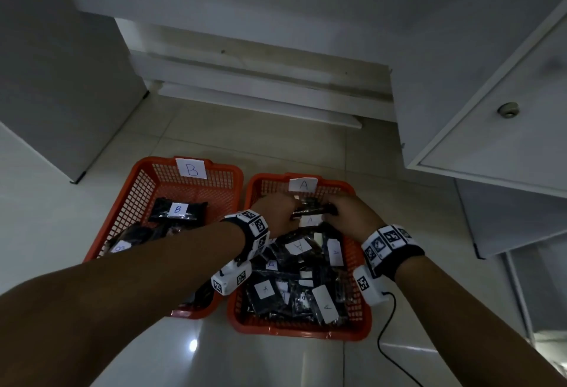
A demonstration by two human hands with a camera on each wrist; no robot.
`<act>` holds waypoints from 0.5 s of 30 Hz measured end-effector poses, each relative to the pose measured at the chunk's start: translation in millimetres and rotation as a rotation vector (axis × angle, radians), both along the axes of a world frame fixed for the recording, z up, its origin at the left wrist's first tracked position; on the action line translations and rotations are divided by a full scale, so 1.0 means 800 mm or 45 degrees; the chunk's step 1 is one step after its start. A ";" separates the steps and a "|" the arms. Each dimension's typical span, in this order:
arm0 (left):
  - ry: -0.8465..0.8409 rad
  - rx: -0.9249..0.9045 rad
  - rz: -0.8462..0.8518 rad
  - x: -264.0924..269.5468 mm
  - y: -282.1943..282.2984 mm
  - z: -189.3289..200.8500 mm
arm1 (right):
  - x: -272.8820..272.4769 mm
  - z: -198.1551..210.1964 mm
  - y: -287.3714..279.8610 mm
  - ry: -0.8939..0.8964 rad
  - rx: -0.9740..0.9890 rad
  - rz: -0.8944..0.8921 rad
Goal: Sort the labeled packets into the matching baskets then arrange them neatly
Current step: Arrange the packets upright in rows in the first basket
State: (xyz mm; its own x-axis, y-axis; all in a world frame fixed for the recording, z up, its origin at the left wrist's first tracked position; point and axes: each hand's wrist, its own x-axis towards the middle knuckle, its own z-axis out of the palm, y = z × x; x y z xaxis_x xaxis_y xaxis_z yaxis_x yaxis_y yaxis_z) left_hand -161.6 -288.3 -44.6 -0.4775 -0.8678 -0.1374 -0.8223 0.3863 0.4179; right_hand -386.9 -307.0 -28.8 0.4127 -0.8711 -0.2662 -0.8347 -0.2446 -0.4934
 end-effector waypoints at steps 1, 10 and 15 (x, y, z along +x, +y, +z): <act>-0.008 -0.013 -0.006 -0.001 -0.002 0.000 | 0.003 -0.003 0.000 0.047 -0.035 0.004; -0.432 -0.091 0.239 0.017 -0.031 -0.027 | 0.009 -0.015 -0.018 0.219 -0.097 -0.090; -0.582 -0.057 0.153 0.015 -0.043 -0.037 | 0.011 -0.019 -0.015 0.313 -0.149 0.034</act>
State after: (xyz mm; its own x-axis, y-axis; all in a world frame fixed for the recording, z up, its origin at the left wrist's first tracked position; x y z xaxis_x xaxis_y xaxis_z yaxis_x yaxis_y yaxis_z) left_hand -149.4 -323.0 -73.9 -0.2727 -0.9231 -0.2712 -0.9580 0.2865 -0.0118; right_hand -378.4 -318.9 -44.1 0.3716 -0.8914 -0.2596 -0.9183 -0.3119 -0.2437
